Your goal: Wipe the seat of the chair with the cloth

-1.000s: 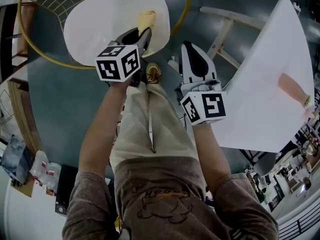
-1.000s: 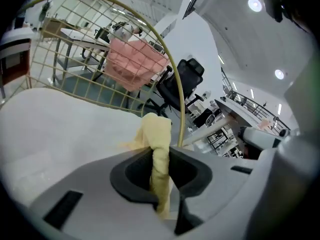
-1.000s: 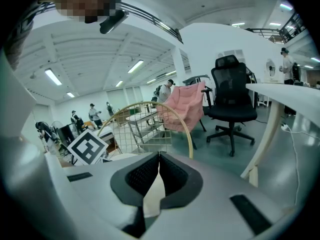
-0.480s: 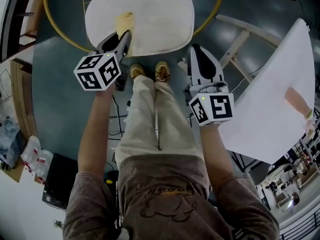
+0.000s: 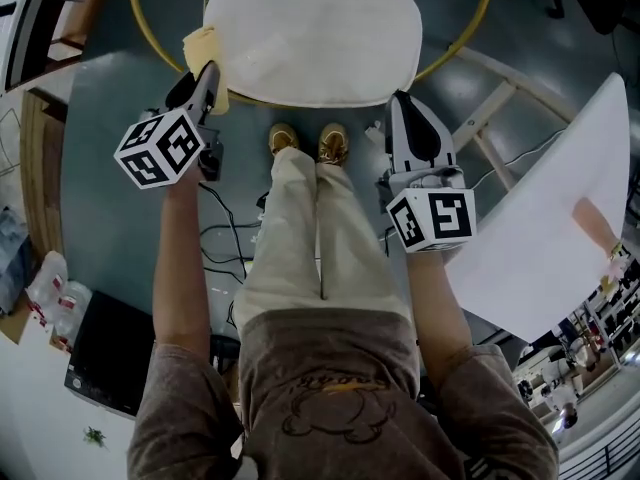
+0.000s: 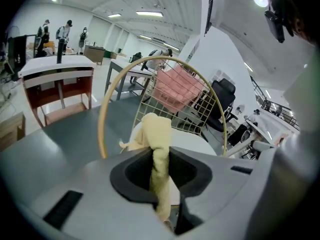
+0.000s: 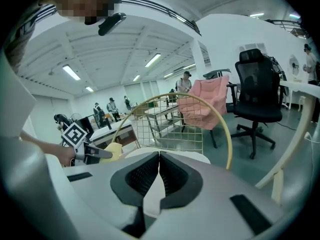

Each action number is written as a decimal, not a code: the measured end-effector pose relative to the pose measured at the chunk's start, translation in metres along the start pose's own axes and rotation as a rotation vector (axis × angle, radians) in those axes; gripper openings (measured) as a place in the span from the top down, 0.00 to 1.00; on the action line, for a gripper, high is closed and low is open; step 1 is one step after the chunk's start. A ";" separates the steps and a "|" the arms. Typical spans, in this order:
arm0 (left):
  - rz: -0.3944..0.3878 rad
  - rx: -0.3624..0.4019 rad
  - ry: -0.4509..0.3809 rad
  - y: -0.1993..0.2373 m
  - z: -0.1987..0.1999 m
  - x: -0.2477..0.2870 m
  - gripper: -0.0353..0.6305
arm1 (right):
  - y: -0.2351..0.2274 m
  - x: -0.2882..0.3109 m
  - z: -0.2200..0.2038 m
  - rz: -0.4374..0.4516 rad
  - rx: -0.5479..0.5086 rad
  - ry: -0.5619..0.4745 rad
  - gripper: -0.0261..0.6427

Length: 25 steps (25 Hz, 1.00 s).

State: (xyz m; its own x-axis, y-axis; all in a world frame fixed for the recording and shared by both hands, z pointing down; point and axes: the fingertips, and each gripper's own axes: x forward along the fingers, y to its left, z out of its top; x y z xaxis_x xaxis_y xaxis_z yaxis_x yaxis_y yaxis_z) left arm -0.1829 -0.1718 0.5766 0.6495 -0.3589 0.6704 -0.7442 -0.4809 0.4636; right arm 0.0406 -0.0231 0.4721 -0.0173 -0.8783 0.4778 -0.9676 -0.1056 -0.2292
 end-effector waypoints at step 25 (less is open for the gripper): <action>0.076 -0.039 0.070 0.032 -0.042 0.027 0.83 | -0.001 0.005 -0.007 -0.005 0.014 0.023 0.92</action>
State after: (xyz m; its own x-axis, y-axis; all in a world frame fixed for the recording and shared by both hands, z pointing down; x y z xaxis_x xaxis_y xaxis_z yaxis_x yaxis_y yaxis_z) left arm -0.1955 -0.1634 0.6336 0.5791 -0.3356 0.7430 -0.7976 -0.4220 0.4310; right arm 0.0395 -0.0239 0.4809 -0.0184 -0.8668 0.4984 -0.9640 -0.1168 -0.2387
